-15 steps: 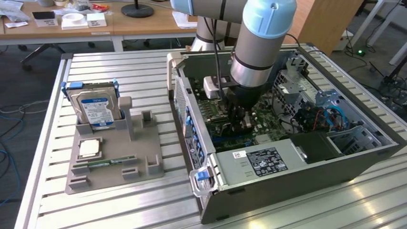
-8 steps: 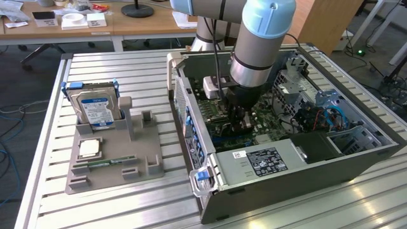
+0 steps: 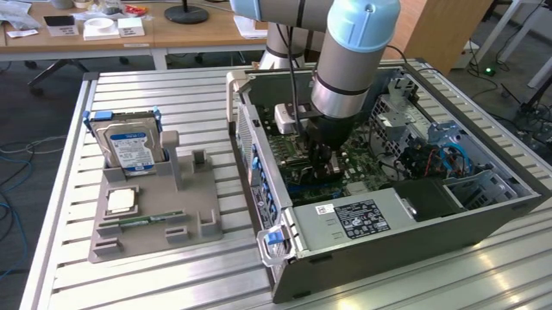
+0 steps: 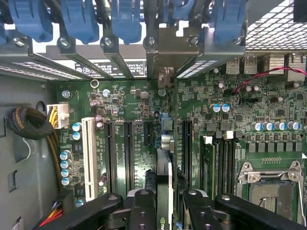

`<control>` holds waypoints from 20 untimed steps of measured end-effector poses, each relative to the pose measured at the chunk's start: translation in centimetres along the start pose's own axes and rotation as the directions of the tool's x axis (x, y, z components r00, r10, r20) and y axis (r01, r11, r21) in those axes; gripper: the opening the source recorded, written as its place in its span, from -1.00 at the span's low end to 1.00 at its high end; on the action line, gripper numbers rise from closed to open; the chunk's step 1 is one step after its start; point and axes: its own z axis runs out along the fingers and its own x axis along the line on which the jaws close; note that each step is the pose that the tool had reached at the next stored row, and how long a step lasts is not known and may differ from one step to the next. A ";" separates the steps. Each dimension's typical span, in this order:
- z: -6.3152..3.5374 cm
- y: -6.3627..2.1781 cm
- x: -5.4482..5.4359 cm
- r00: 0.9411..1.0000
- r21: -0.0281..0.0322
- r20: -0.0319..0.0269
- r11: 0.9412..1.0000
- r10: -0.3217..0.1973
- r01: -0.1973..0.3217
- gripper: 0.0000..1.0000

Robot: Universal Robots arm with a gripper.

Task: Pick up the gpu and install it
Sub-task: 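Insert the gpu into the slot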

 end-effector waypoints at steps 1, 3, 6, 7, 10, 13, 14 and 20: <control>0.00 0.00 0.0 1.000 0.000 0.000 1.000 0.000 0.000 -0.47; 0.01 0.01 0.0 1.000 0.000 0.000 1.000 0.000 0.000 -0.47; 0.07 0.01 0.0 1.000 0.000 0.000 1.000 0.000 0.000 -0.47; 0.07 0.01 0.0 1.000 0.000 0.000 1.000 0.000 0.000 -0.47; 0.07 0.01 0.0 1.000 0.000 0.000 1.000 0.000 0.000 -0.47; 0.07 0.01 0.0 1.000 0.000 0.000 1.000 0.000 0.000 -0.47; 0.07 0.01 0.0 1.000 0.000 0.000 1.000 0.000 0.000 -0.47; 0.07 0.01 0.0 1.000 0.000 0.000 1.000 0.000 0.000 -0.47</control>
